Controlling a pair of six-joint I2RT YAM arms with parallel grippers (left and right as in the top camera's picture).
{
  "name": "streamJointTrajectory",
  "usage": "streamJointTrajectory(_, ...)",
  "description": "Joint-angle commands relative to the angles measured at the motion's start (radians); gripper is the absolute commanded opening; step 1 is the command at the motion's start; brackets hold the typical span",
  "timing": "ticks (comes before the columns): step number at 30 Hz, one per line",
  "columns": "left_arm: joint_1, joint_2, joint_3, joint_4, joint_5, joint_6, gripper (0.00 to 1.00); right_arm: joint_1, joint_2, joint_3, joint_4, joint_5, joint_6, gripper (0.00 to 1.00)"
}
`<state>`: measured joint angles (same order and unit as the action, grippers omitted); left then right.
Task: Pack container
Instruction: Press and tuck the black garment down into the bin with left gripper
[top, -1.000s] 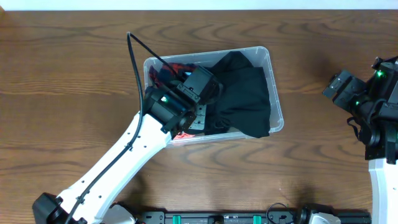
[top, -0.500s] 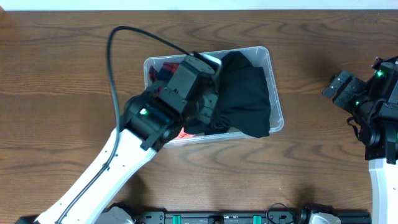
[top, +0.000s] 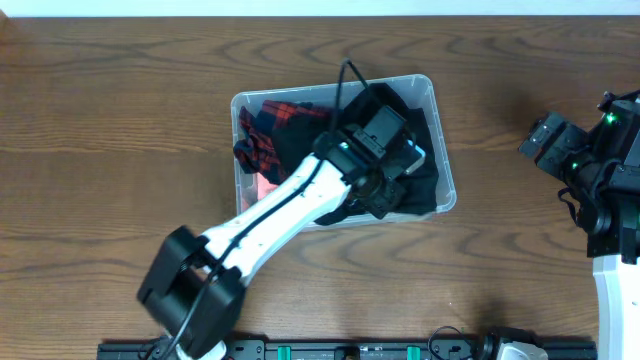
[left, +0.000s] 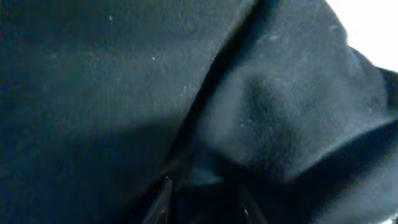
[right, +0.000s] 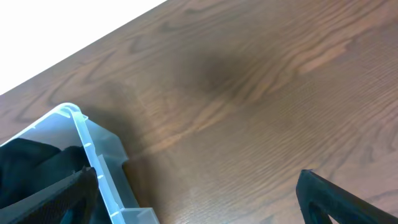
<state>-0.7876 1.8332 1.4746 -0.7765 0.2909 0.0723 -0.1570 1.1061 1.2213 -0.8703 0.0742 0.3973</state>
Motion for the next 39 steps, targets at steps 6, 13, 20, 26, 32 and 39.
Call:
streamJointTrajectory(6,0.003,0.024,0.004,0.097,-0.015,-0.093,0.36,-0.006,0.000,0.002,0.002,-0.003,-0.010,0.99)
streamJointTrajectory(13,0.006,-0.181,0.030,0.040,-0.031,-0.112,0.41,-0.006,0.000,0.002,0.002,-0.003,-0.010,0.99)
streamJointTrajectory(20,0.084,-0.368,0.031,-0.059,-0.350,-0.113,0.58,-0.006,0.000,0.002,0.002,-0.003,-0.010,0.99)
streamJointTrajectory(26,0.250,-0.294,-0.027,-0.080,-0.275,-0.119,0.58,-0.006,0.000,0.002,0.002,-0.003,-0.010,0.99)
streamJointTrajectory(32,0.329,-0.070,-0.106,-0.076,-0.153,-0.119,0.57,-0.006,0.000,0.002,0.002,-0.003,-0.010,0.99)
streamJointTrajectory(39,0.308,0.108,-0.113,-0.068,-0.100,-0.127,0.52,-0.006,0.000,0.002,0.002,-0.003,-0.010,0.99)
